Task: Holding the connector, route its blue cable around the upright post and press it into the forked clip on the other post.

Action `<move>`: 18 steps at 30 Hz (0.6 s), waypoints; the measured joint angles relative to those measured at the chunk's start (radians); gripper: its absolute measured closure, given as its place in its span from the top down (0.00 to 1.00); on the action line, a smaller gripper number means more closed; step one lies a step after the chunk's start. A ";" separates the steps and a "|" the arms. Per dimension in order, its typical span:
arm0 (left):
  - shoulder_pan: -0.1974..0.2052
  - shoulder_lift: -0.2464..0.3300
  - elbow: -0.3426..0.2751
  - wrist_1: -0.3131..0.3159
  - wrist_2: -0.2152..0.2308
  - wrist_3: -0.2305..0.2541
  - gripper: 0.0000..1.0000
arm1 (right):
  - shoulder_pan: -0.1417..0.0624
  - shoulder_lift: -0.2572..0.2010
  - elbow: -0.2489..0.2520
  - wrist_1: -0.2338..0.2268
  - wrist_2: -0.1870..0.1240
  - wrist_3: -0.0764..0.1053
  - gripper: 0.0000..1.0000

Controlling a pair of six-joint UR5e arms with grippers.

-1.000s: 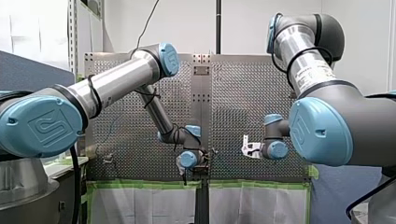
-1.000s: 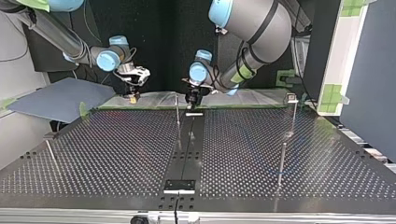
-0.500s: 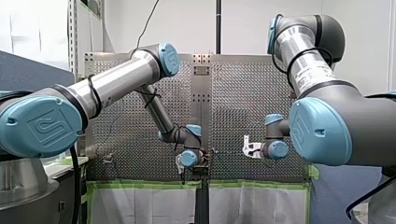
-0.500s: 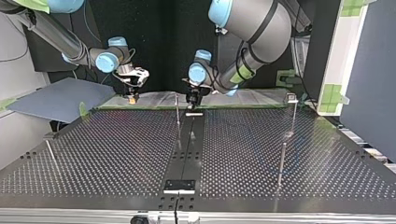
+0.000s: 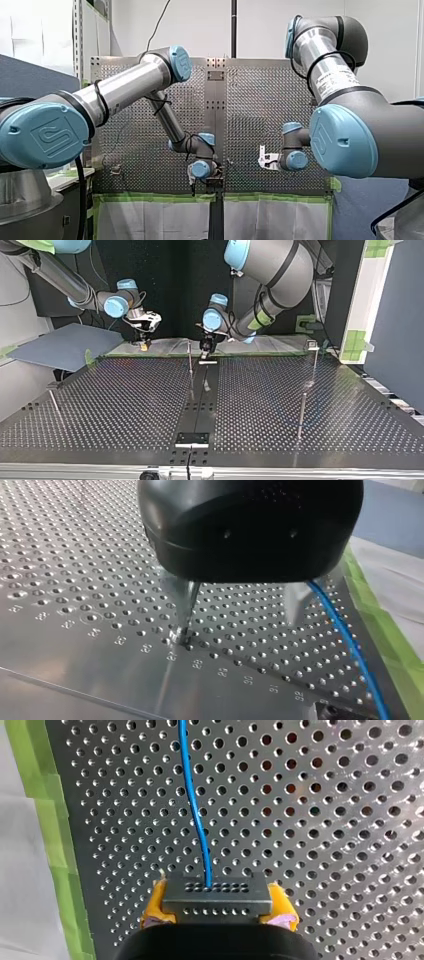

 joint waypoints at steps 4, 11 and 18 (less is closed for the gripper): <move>-0.001 0.014 -0.002 -0.030 0.004 0.002 1.00 | 0.000 0.000 0.000 0.002 0.000 0.000 0.00; -0.010 0.043 -0.032 -0.085 0.050 0.007 1.00 | 0.001 0.001 0.000 0.003 -0.001 -0.001 0.00; -0.011 0.070 -0.083 -0.074 0.097 0.008 1.00 | 0.001 0.000 0.000 0.003 -0.002 -0.001 0.00</move>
